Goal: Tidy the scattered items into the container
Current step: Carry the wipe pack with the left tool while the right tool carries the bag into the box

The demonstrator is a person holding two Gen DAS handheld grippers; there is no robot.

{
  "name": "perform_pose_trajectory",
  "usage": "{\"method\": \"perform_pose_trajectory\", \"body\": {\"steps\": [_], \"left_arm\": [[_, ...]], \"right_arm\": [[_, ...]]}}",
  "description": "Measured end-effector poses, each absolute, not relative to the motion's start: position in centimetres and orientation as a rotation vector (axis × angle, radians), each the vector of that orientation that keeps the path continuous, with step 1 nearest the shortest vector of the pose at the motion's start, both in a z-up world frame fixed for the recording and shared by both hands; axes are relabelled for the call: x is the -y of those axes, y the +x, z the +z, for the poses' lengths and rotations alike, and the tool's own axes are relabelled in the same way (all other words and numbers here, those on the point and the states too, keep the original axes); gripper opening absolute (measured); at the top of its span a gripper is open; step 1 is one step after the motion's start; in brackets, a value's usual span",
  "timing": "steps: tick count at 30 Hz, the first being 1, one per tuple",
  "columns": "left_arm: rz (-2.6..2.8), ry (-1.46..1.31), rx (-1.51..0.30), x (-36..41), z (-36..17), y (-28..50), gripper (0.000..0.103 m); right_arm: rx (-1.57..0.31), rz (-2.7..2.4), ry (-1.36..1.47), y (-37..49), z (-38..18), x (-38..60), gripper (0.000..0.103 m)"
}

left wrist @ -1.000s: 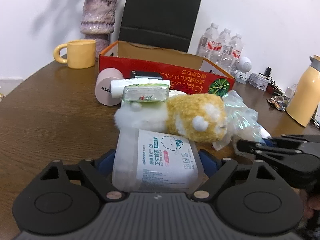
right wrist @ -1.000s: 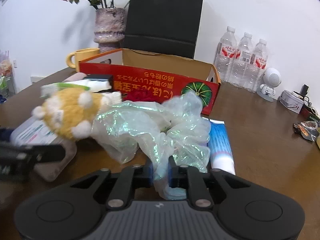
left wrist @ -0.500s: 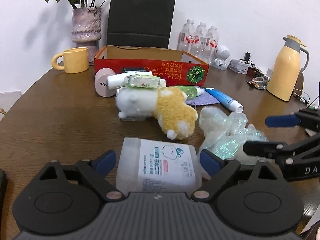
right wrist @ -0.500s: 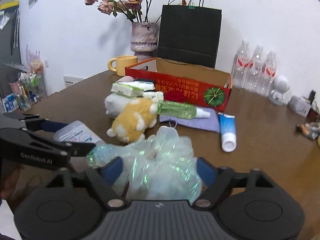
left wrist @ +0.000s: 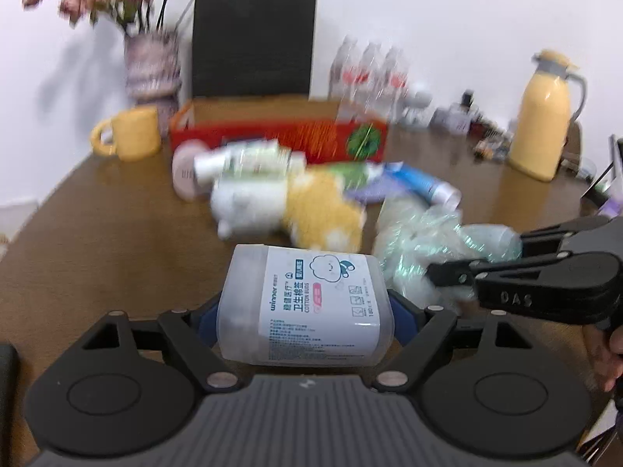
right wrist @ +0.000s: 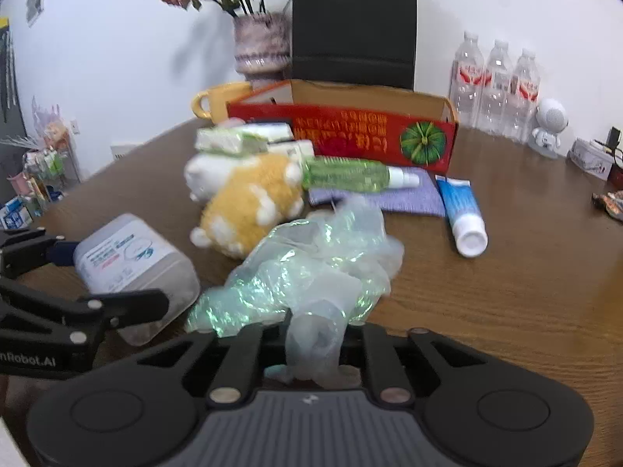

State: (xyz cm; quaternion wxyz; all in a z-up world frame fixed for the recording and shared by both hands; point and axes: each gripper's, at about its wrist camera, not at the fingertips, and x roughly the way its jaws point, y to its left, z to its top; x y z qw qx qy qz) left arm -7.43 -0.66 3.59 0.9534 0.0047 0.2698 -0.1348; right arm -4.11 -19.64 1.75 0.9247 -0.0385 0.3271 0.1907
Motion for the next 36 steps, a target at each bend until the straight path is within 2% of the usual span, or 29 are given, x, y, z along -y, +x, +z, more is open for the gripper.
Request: {"method": "perform_pose_trajectory", "body": {"steps": [6, 12, 16, 20, 24, 28, 36], "left_arm": [[-0.345, -0.036, -0.391, -0.6, 11.7, -6.2, 0.083], [-0.275, -0.050, -0.310, -1.6, 20.3, 1.5, 0.083], [-0.244, -0.064, -0.329, -1.4, 25.1, 8.5, 0.083], [-0.191, -0.061, -0.407, -0.8, 25.8, 16.5, 0.084], [-0.148, -0.081, -0.536, -0.9, 22.9, 24.6, 0.084], [-0.125, -0.128, -0.682, -1.4, 17.1, 31.5, 0.083], [-0.139, -0.122, -0.837, 0.5, 7.9, 38.6, 0.084]], "right_arm": [[-0.452, 0.413, -0.075, -4.8, 10.5, 20.0, 0.009], [-0.314, 0.352, -0.038, 0.1, 19.8, 19.9, 0.009], [-0.312, 0.293, -0.021, 5.8, 24.4, 20.0, 0.009], [-0.406, 0.269, -0.016, 14.0, 26.6, 19.7, 0.009], [-0.573, 0.235, -0.023, 23.1, 24.5, 19.2, 0.010], [-0.740, 0.232, 0.017, 30.2, 18.7, 19.2, 0.010], [-0.947, 0.210, 0.033, 38.5, 7.8, 19.3, 0.010]]}}
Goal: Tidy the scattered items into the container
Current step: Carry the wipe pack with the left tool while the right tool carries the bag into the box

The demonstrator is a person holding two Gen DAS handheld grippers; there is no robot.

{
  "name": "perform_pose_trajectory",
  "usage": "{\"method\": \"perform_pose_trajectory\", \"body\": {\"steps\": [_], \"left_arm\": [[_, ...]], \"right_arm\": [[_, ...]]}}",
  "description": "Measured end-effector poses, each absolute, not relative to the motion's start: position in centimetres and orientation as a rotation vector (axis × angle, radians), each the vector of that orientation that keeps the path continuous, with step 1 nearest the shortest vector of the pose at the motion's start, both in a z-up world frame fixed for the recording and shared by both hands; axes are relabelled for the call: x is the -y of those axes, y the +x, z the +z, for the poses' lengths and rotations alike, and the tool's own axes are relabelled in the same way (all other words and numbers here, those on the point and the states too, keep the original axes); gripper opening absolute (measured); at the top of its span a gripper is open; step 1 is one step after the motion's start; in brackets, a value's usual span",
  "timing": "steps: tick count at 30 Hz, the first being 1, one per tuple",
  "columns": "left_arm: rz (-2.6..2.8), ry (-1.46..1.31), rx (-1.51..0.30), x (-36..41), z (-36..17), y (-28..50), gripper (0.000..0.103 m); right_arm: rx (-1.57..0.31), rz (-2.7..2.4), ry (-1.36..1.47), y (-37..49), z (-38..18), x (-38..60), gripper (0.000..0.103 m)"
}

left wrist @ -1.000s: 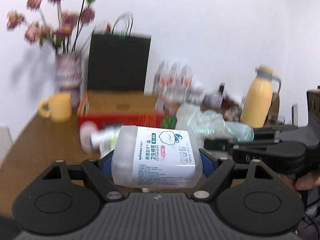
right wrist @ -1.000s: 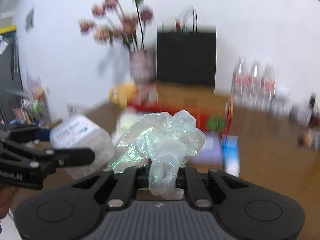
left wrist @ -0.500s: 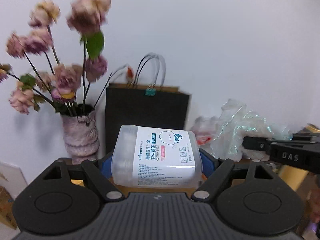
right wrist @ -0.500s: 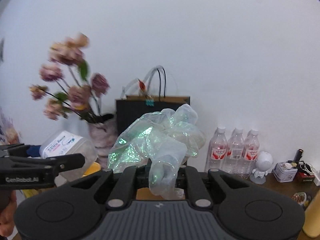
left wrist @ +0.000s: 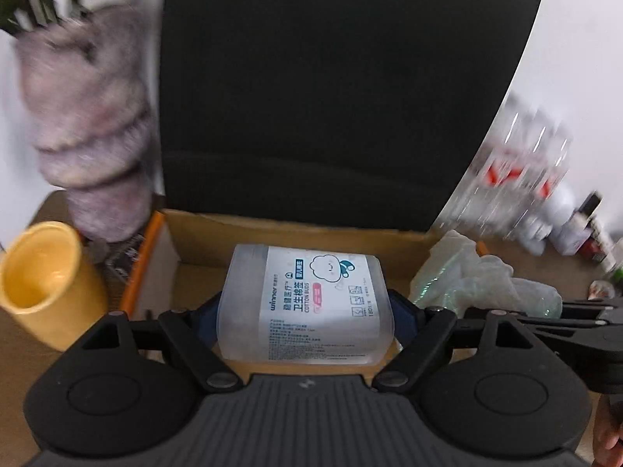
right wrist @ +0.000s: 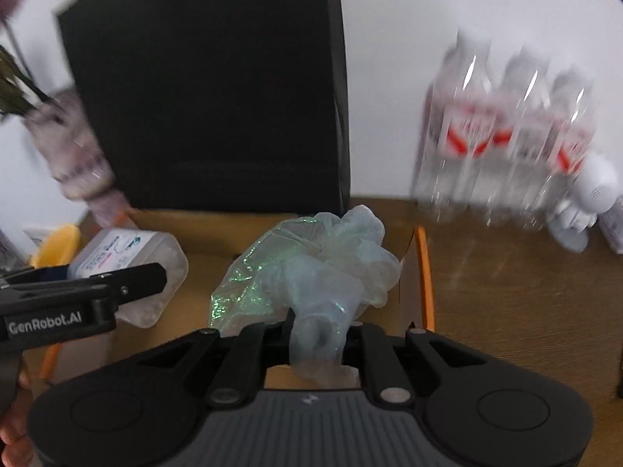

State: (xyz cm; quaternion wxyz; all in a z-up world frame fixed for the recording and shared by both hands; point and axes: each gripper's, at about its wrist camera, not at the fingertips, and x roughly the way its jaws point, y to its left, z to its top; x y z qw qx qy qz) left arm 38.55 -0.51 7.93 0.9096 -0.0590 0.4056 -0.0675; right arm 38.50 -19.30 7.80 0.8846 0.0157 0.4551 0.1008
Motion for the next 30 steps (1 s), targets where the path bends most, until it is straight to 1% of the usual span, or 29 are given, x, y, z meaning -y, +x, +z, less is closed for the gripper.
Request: {"method": "perform_pose_trajectory", "body": {"steps": [3, 6, 7, 8, 11, 13, 14, 15, 17, 18, 19, 23, 30], "left_arm": [[-0.134, -0.129, -0.889, 1.4, 5.5, 40.3, 0.084], [-0.143, -0.119, -0.903, 2.3, 3.9, 41.2, 0.084], [-0.138, -0.108, -0.911, 2.7, 3.6, 41.5, 0.084], [-0.130, -0.105, -0.910, 2.9, 3.5, 41.7, 0.084], [-0.110, -0.115, -0.897, 3.1, 3.5, 42.3, 0.085], [-0.088, -0.135, -0.928, 2.9, 3.2, 42.8, 0.085], [-0.083, -0.144, -0.941, 2.8, 3.2, 43.0, 0.088], [-0.081, -0.153, -0.951, 2.7, 3.3, 43.1, 0.092], [-0.083, -0.167, -0.959, 2.2, 4.0, 42.9, 0.099], [-0.090, -0.168, -0.954, 2.0, 4.6, 42.7, 0.100], [-0.098, -0.162, -0.944, 1.9, 5.2, 42.4, 0.100], [-0.085, -0.112, -0.924, 1.3, 8.1, 40.7, 0.103], [-0.098, -0.070, -1.037, 0.7, 11.3, 37.4, 0.103]], "right_arm": [[-0.978, 0.206, 0.032, 40.3, 5.3, 19.4, 0.011], [-0.998, 0.189, 0.033, 41.7, 3.7, 19.4, 0.015], [-1.004, 0.188, 0.033, 41.9, 3.4, 19.4, 0.019], [-1.011, 0.191, 0.034, 42.2, 3.0, 19.3, 0.021], [-1.017, 0.181, 0.022, 42.9, 2.5, 19.1, 0.024], [-1.024, 0.177, 0.023, 43.2, 2.4, 19.1, 0.035], [-1.029, 0.179, 0.028, 43.3, 2.6, 19.3, 0.038], [-1.033, 0.183, 0.033, 43.2, 2.9, 19.5, 0.043], [-1.040, 0.190, 0.039, 43.0, 3.8, 19.5, 0.060], [-1.037, 0.190, 0.033, 42.9, 4.3, 19.4, 0.074], [-1.025, 0.190, 0.018, 42.6, 5.0, 19.2, 0.079], [-0.997, 0.187, -0.007, 41.2, 8.0, 19.1, 0.079], [-1.081, 0.172, 0.044, 37.7, 10.4, 19.4, 0.080]]}}
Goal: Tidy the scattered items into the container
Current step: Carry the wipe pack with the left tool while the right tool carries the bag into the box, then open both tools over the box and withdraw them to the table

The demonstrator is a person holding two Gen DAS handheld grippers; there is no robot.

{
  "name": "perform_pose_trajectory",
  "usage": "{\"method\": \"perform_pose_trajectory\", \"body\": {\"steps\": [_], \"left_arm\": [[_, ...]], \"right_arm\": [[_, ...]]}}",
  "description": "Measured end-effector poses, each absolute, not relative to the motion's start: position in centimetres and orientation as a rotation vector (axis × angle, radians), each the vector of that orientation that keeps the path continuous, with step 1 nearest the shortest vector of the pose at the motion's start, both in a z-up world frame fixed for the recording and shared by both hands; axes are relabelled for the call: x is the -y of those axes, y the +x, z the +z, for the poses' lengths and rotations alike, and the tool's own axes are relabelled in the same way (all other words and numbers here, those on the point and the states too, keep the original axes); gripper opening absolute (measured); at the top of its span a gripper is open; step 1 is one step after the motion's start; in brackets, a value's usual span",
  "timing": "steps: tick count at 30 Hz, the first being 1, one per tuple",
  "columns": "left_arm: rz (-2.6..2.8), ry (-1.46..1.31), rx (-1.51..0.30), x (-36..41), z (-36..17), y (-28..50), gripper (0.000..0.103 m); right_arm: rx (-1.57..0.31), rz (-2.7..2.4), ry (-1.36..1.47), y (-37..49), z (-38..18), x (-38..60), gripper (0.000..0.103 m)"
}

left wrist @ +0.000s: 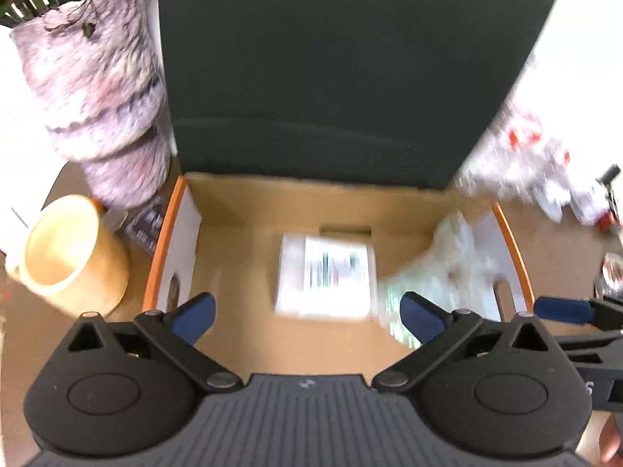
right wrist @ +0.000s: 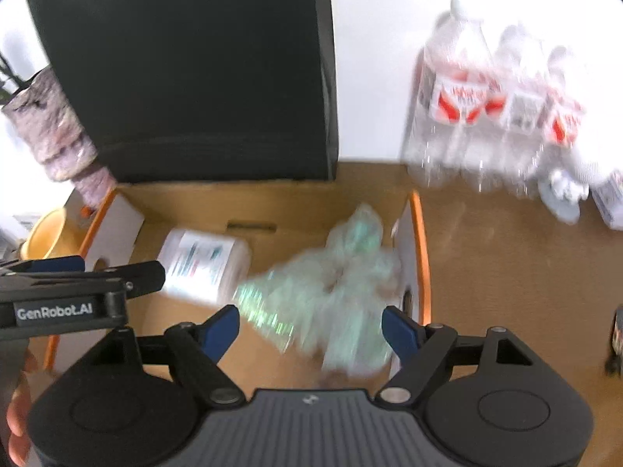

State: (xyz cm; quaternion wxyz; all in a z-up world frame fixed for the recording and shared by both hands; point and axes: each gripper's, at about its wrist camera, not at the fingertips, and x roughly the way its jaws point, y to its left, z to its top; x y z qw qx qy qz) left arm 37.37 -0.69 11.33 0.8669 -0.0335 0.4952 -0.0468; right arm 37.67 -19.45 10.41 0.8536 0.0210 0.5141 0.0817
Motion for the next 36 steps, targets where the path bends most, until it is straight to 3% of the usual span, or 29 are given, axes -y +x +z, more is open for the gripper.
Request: {"method": "perform_pose_trajectory", "body": {"steps": [6, 13, 27, 36], "left_arm": [[-0.156, -0.016, -1.004, 0.4, 13.6, 31.4, 0.103], [-0.094, -0.106, -0.985, -1.9, 14.2, 24.7, 0.103], [-0.088, -0.084, -0.838, -2.7, 13.9, 12.1, 0.103], [-0.034, 0.008, -0.676, -2.2, 8.9, 2.8, 0.103]], "right_arm": [[-1.059, 0.149, 0.134, 32.3, 10.5, 20.3, 0.086], [-1.062, 0.153, 0.184, 26.0, 9.9, 19.7, 0.086], [-0.856, 0.202, 0.168, 12.8, 12.5, 18.6, 0.088], [-0.672, 0.222, 0.088, 3.0, 9.0, 18.2, 0.096]]}}
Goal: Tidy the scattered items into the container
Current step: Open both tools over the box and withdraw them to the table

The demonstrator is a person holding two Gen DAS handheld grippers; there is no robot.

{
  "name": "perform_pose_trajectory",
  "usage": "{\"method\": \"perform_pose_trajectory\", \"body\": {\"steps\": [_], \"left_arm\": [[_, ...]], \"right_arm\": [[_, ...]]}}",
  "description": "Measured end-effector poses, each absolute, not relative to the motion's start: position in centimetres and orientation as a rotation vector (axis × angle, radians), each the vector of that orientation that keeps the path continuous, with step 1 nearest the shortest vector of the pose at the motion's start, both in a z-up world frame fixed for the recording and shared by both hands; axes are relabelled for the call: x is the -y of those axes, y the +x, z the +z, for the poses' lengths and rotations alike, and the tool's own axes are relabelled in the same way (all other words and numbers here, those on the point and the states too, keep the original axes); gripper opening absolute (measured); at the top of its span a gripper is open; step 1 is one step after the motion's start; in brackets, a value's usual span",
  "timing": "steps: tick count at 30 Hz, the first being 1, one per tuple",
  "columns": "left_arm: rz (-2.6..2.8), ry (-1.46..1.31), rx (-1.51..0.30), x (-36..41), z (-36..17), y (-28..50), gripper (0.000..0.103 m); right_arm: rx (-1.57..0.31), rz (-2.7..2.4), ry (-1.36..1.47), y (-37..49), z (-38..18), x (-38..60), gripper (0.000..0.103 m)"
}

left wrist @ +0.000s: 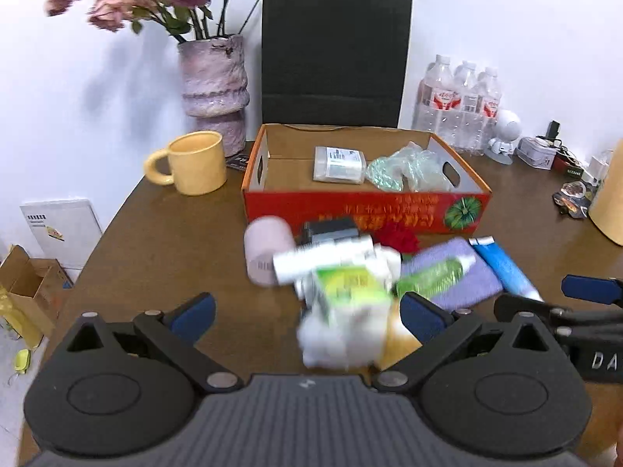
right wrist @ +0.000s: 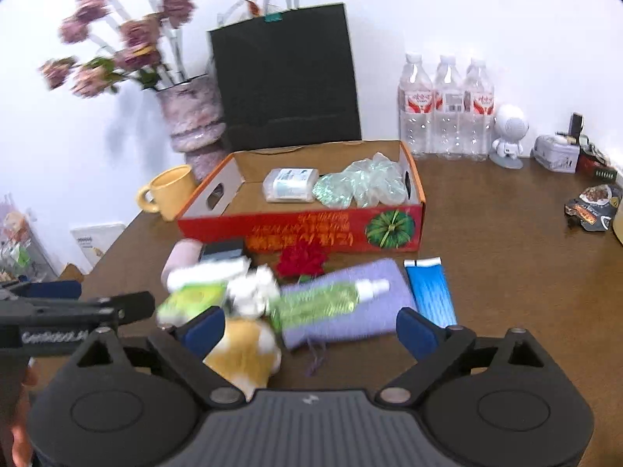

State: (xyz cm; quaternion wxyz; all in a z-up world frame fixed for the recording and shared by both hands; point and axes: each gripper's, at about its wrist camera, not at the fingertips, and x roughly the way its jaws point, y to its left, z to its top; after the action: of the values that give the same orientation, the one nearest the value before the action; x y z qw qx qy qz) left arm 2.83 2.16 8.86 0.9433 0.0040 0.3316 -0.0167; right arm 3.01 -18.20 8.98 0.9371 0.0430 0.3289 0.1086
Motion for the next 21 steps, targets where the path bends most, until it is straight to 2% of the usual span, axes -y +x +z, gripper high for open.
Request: {"method": "perform_pose_trajectory", "body": {"steps": [5, 10, 16, 18, 21], "left_arm": [[-0.057, 0.032, -0.669, -1.8, 3.3, -2.1, 0.103], [-0.049, -0.020, -0.700, -2.7, 1.5, -2.0, 0.103], [-0.067, -0.043, -0.725, -3.1, 0.2, -0.5, 0.103], [-0.079, 0.009, -0.711, -2.6, -0.2, -0.3, 0.103], [-0.083, 0.040, -0.699, -2.2, -0.6, -0.1, 0.103]], "right_arm": [[-0.603, 0.223, -0.019, -1.9, 4.0, 17.7, 0.097], [-0.670, 0.182, -0.041, -2.5, -0.1, 18.0, 0.097], [-0.674, 0.153, -0.061, -1.4, -0.6, 17.5, 0.099], [-0.687, 0.132, -0.061, -0.7, -0.8, 17.3, 0.103], [-0.701, 0.130, -0.025, 0.1, -0.9, 17.5, 0.103]]}}
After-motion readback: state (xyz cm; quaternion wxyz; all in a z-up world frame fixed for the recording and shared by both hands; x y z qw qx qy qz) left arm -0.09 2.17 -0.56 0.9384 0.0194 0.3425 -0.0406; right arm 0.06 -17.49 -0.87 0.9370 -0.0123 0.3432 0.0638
